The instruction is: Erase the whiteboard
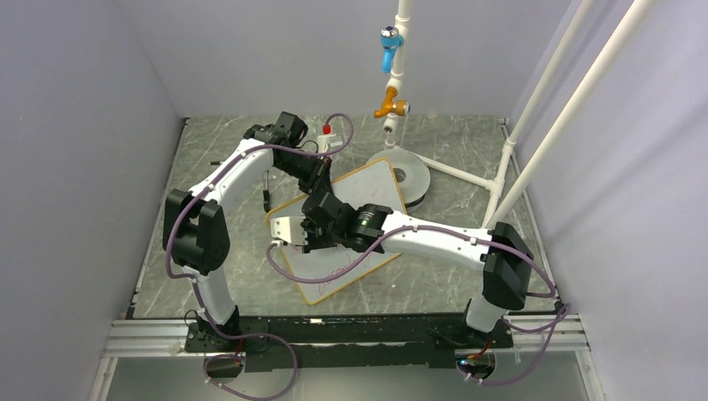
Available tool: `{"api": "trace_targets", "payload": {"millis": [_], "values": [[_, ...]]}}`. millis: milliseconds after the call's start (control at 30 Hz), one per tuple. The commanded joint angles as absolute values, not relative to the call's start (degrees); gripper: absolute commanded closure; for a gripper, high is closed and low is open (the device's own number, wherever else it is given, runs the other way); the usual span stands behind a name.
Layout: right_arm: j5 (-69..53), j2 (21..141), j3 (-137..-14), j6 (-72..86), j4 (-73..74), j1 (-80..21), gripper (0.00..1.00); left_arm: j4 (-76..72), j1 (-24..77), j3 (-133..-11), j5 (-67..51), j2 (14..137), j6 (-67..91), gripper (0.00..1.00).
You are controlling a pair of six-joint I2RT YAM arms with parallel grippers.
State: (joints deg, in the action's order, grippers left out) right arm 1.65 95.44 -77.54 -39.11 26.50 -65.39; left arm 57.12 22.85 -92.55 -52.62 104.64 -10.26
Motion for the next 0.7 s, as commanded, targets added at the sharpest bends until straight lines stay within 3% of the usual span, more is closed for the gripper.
{"api": "trace_targets", "payload": {"millis": [0,167,500,667], "values": [[2.76,97.4,-79.5,-39.52,22.52,-65.86,1.0,59.24,24.43,-93.98,-59.18,102.95,-10.16,1.0],[0.75,98.66,-78.37,-40.08,23.52,-69.82,1.0,59.59,24.43,-94.01,-59.24,102.89,-10.33,1.0],[-0.48,89.84,-70.15,-38.16,19.4,-60.53,1.0,58.8,24.43,-92.77,-59.4,101.05,-10.18,1.0],[-8.01,88.17,-64.84,-37.68,20.29,-62.77,1.0,58.8,24.43,-92.88,-59.59,100.96,-10.14,1.0]]}}
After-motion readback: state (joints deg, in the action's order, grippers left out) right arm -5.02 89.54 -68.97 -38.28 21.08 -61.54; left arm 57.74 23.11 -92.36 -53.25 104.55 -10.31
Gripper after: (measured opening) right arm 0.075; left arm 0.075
